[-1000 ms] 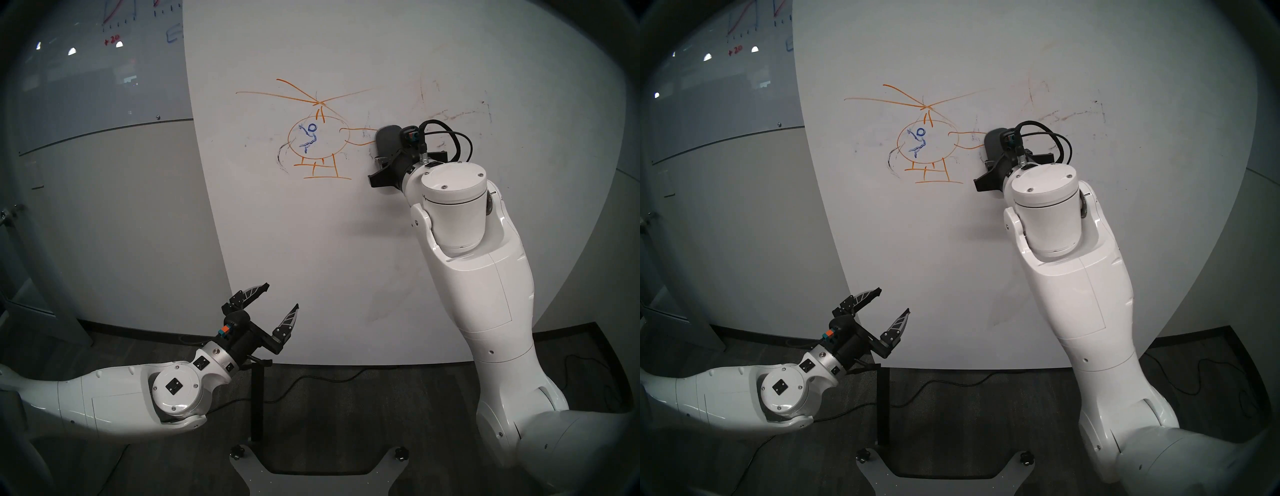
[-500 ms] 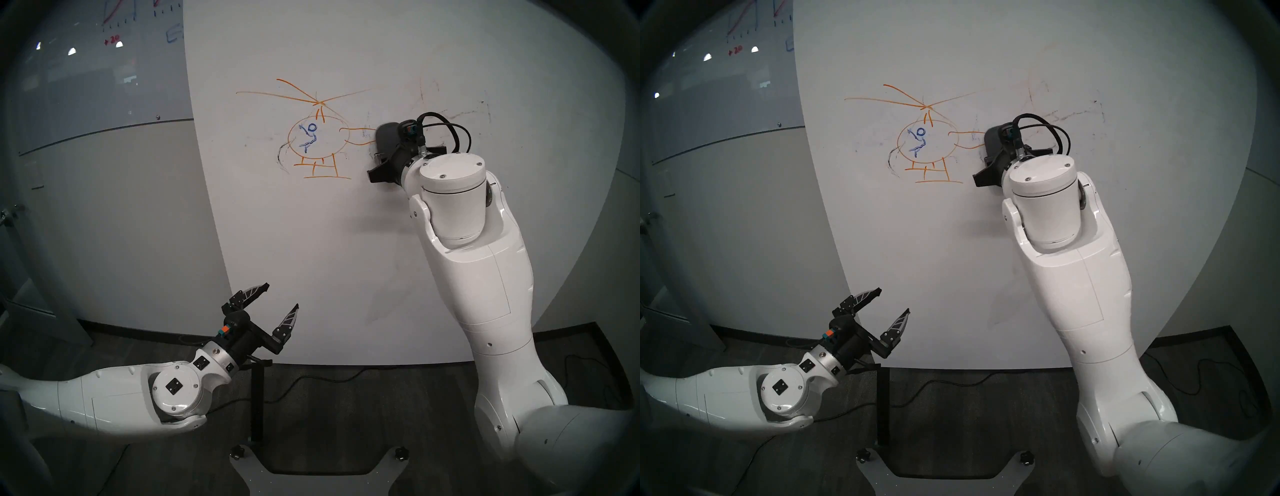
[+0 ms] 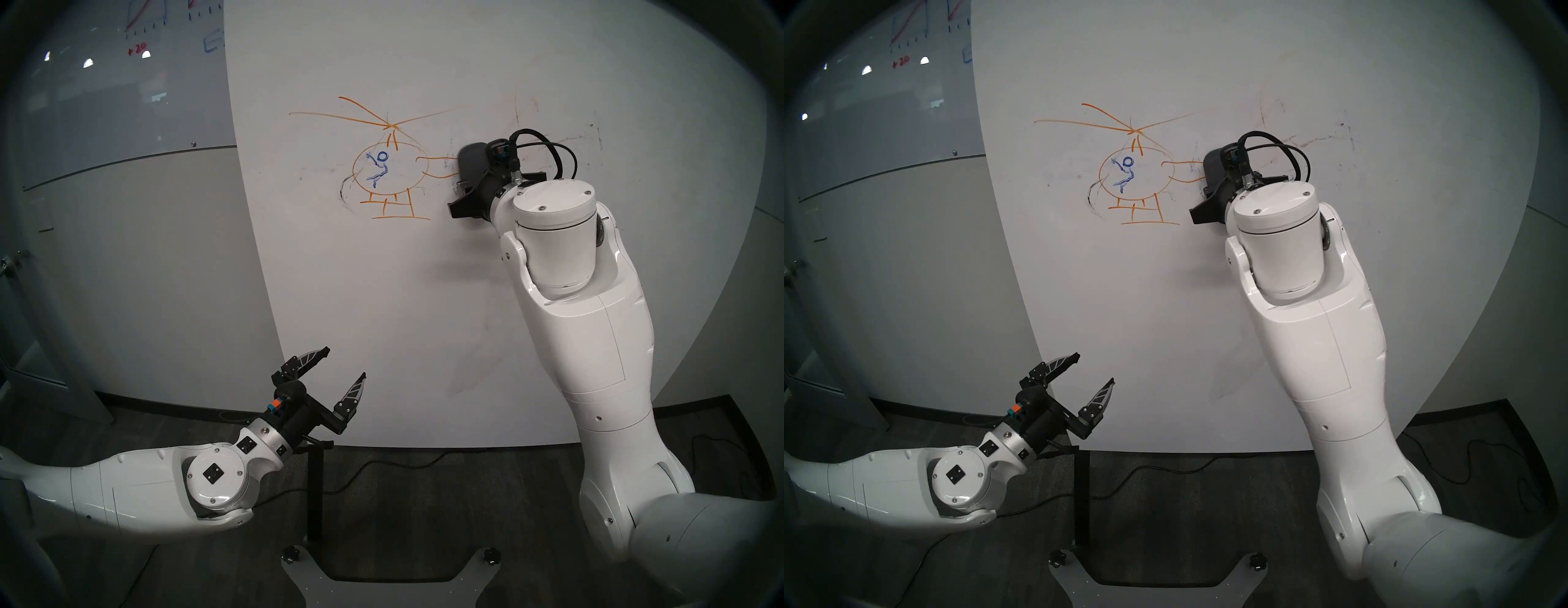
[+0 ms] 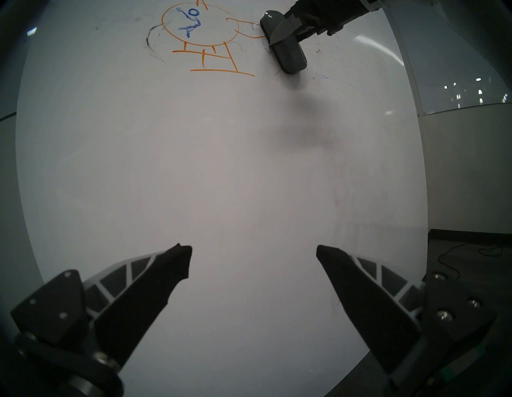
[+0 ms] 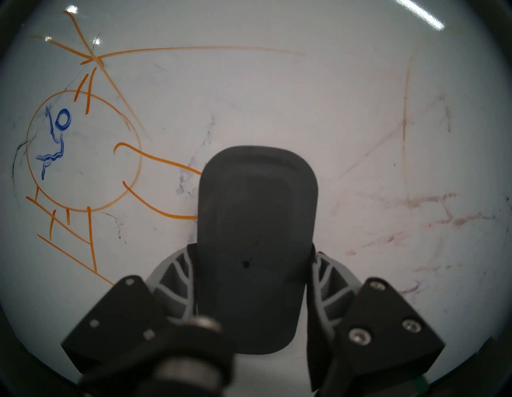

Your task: Erase all marks on the whiteboard with the eraser

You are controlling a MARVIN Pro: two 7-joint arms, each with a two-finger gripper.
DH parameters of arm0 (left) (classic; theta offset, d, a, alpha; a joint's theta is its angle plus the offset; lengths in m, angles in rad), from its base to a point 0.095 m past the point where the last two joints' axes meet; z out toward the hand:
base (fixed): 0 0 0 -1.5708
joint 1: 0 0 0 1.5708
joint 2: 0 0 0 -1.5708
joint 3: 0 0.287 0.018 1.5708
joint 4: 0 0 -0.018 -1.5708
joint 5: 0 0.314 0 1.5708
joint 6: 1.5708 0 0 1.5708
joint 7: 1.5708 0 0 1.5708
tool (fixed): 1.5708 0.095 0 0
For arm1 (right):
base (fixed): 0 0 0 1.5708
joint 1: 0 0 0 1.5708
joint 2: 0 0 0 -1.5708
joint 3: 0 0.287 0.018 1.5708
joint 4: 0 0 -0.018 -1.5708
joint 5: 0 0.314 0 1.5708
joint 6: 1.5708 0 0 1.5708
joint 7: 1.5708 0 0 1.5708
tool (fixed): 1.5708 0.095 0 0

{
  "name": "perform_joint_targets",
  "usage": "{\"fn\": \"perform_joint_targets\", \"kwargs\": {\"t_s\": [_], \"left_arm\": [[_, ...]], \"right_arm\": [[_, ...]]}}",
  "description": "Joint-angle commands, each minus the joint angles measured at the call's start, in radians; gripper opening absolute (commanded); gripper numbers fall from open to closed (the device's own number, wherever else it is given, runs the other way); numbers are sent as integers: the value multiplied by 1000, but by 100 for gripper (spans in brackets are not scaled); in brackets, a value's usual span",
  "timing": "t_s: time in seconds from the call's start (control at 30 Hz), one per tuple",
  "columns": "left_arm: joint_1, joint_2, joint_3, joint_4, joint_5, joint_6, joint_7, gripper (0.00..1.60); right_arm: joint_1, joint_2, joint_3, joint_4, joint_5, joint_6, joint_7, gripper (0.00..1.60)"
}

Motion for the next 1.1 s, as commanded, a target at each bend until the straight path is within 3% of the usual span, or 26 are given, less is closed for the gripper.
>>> {"fn": "perform_joint_targets", "kwargs": {"t_s": [0.0, 0.43, 1.07], "left_arm": [[-8, 0, -8, -8, 0, -5, 0, 160], [-8, 0, -8, -8, 0, -6, 0, 160], [-8, 0, -8, -8, 0, -6, 0, 160]], "right_arm": [[57, -22, -7, -39, -5, -17, -3, 0], [-6, -37, -26, -59, -19, 1, -27, 0], [-75, -21, -30, -49, -31, -31, -35, 0]]}}
